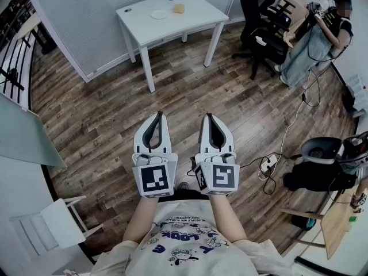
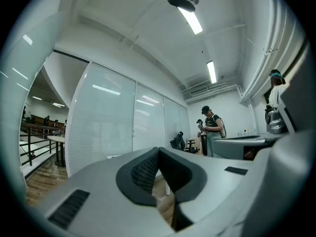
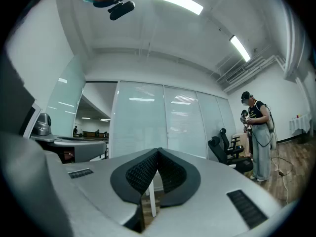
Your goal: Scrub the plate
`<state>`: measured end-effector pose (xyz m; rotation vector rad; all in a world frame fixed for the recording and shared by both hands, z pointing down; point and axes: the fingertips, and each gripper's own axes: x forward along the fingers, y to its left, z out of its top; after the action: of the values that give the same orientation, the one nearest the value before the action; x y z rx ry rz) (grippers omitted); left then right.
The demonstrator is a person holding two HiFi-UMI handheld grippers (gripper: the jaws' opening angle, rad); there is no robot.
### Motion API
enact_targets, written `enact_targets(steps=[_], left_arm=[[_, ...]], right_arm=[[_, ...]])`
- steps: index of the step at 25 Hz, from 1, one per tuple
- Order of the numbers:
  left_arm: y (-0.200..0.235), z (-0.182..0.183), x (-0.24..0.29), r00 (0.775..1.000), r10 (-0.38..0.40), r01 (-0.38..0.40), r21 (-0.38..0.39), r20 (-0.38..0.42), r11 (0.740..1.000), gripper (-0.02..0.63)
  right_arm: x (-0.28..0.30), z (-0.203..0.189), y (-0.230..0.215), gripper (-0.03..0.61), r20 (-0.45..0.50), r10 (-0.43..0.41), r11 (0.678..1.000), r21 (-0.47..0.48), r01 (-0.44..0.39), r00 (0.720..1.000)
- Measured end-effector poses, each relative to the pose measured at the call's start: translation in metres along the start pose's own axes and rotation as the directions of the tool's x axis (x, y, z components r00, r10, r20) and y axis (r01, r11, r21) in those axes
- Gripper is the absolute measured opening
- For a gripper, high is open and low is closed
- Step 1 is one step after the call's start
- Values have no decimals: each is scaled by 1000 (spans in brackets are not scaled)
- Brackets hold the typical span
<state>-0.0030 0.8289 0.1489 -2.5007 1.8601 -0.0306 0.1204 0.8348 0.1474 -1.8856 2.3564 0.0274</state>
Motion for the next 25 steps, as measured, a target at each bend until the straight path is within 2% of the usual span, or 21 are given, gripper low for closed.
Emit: enact_targets(steps=[12, 19, 25], left_arm=[[-5, -4, 5, 1000, -5, 5, 0, -13, 1000, 26], [-13, -6, 16, 1000, 19, -19, 3, -10, 1000, 26], [-21, -13, 22, 998, 60, -60, 4, -31, 998, 26]], right_arm=[[-1, 0, -12, 18, 2, -5, 1000, 13, 4, 1000], [1, -7, -40, 18, -22, -23, 999, 24, 24, 999], [-2, -15, -61, 18, -54, 14, 1000, 26, -12, 998]])
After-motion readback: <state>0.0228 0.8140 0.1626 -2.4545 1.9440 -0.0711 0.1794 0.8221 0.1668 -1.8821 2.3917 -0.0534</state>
